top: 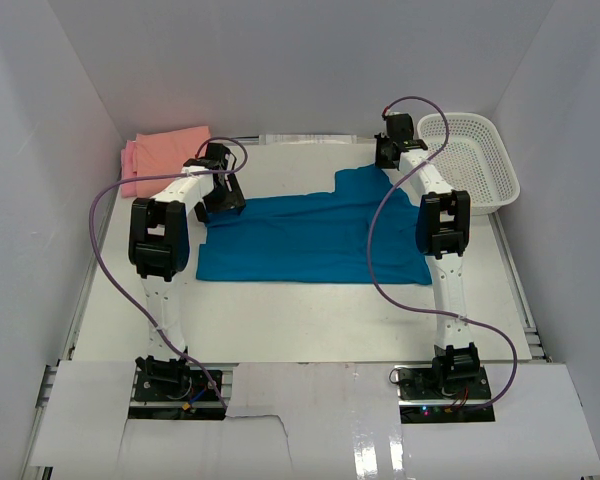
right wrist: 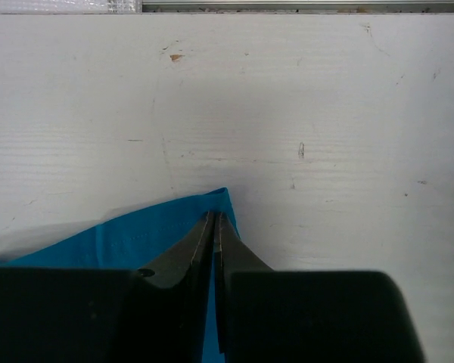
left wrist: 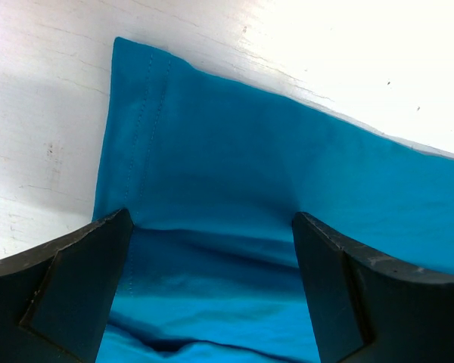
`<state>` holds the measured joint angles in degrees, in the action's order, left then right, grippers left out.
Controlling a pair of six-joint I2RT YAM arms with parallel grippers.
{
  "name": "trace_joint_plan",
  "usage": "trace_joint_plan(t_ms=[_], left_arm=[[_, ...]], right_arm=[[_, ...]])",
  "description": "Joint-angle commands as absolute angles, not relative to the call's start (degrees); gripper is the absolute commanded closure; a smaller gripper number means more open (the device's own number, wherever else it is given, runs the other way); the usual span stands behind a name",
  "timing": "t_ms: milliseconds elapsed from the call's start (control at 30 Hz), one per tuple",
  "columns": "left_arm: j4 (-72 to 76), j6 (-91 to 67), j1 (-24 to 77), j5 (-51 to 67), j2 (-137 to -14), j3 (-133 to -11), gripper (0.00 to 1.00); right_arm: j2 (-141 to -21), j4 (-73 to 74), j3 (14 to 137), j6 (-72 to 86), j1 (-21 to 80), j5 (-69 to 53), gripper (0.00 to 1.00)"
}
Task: Fold and stack the t-shirts
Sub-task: Grap the side of the flattened tshirt furthest away from the robot with both arms
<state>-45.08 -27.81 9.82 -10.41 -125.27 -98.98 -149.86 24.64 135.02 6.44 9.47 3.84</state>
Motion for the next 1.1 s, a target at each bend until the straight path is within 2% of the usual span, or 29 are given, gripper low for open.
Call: trace_joint_plan(t_ms=[0,267,300,400,600,967,1067], left_arm=[[-45.44,-27.42,9.49,-9.14,-125.33,-100.55,0.02],[-45.35,-27.33,9.32,-8.79,-125.51,-100.63,0.02],[-45.44,-27.42,9.32,-8.79,-125.59,-100.63,0.02],[-45.35,-27.33,9.32,-8.79,-125.6,-100.63,0.02],[-45.44,-27.25,9.23,-8.61,-125.95,-100.72,0.02],[-45.44,-27.25,9.05,-8.26,-126.21,-100.81,0.02],[-45.53,-27.25,9.05,-8.09,-126.3,-100.81,0.02]], right_arm=[[-150.64,24.79,137.11,6.07,9.67,2.99,0.92],[-148.98,22.59,133.87,5.71,9.76,2.63,0.92],[-148.97,22.5,133.86,5.8,9.76,2.72,0.87],[-149.85,23.55,135.61,5.89,9.76,2.9,0.45],[-151.08,24.7,137.81,6.24,9.76,3.43,0.55],[-152.49,25.66,140.18,6.33,9.67,3.6,0.56],[-152.67,26.01,140.62,6.42,9.67,3.96,0.8]])
